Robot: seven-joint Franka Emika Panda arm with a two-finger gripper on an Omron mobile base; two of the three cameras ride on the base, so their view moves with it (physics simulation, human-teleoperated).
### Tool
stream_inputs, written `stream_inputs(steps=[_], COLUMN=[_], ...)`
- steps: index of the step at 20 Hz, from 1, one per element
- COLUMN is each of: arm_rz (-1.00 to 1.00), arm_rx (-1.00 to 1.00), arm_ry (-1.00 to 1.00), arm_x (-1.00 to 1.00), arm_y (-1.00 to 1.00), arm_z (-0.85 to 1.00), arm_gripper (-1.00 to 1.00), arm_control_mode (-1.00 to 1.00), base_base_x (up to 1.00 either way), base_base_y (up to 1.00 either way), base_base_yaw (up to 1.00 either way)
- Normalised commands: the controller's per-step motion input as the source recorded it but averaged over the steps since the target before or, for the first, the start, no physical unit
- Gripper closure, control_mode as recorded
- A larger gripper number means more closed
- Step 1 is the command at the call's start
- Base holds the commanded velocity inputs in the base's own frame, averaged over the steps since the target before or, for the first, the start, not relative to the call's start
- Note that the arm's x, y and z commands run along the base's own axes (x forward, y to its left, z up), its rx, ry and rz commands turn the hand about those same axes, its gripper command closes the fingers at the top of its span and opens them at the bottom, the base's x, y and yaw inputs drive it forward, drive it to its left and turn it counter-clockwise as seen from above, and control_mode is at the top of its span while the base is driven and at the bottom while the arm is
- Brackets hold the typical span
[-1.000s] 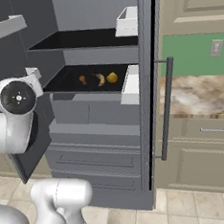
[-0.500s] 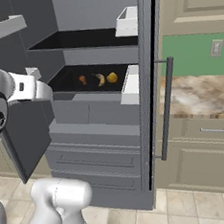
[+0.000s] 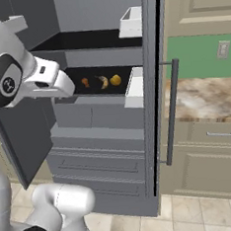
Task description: Open the fridge, remove the banana, squash, and chicken drumstick, and place them on any counter.
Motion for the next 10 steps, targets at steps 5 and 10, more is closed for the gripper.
stream_inputs(steps=[5, 10], arm_rz=[0.0, 0.04], arm_rx=[0.0, 0.0], arm_ry=[-0.01, -0.14], arm_x=[0.01, 0.0], arm_y=[-0.03, 0.0], arm_z=[-0.32, -0.59], arm_gripper=[-1.0, -1.0], arm_control_mode=[-1.0, -1.0], base_base_x=[0.0, 0.0], base_base_y=[0.0, 0.0], base_base_yaw=[0.0, 0.0])
